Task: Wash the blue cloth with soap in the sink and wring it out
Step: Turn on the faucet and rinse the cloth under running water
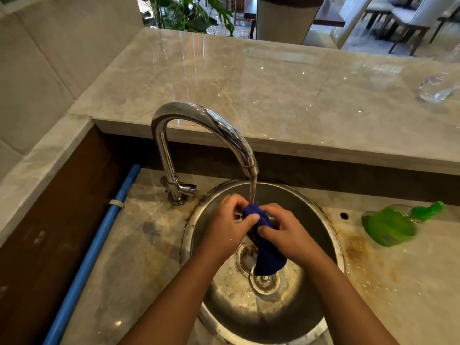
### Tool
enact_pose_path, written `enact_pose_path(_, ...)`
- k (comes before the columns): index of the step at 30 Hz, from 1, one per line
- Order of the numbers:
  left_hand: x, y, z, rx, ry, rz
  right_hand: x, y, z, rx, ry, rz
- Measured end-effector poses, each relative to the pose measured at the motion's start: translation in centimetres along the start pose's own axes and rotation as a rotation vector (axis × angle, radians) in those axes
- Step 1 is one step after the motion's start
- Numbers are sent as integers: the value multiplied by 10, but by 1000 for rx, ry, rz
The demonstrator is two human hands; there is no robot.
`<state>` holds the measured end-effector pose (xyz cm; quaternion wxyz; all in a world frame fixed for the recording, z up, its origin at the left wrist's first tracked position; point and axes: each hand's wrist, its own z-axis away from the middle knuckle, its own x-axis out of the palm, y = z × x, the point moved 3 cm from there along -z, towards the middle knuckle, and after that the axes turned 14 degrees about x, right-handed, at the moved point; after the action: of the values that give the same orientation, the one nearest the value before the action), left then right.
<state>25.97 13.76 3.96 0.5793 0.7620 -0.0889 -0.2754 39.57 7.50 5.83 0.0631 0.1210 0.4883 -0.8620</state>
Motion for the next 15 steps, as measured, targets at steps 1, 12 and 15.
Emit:
enact_pose_path(1,-2,1,-2,-8,-17,-1,-1,-2,0,13,-14,41)
enact_pose_path(12,-16,15,-5,76,-4,-130,-25,-10,-3,153,-144,335)
enact_pose_path(15,-19,16,-5,39,31,-88,-24,3,-5,145,-116,329)
